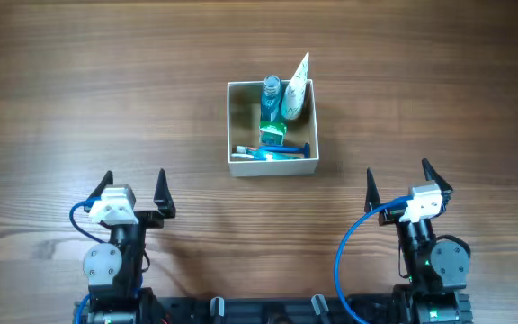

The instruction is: Pack container

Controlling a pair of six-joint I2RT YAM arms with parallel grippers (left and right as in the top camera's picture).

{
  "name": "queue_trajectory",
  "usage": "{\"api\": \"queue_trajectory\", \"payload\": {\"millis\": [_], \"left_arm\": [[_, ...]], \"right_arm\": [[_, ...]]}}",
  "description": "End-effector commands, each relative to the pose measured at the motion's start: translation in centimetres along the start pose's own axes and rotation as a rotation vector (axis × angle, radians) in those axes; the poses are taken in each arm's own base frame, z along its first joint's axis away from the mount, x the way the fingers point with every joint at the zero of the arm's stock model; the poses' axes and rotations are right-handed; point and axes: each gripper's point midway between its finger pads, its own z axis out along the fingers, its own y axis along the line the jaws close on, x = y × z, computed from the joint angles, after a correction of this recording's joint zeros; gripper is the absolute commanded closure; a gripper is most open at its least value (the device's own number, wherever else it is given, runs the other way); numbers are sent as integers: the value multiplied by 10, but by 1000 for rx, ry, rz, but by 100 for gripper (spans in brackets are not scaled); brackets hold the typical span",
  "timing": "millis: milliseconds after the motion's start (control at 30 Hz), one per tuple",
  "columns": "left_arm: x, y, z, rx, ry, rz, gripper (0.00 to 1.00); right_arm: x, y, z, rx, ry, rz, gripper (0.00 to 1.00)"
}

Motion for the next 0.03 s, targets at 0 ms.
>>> {"api": "queue_trajectory", "payload": {"millis": [0], "left_arm": [[1,-4,0,28,-3,-9,0]], "right_arm": [[-3,3,-1,-16,-15,-6,0]]}}
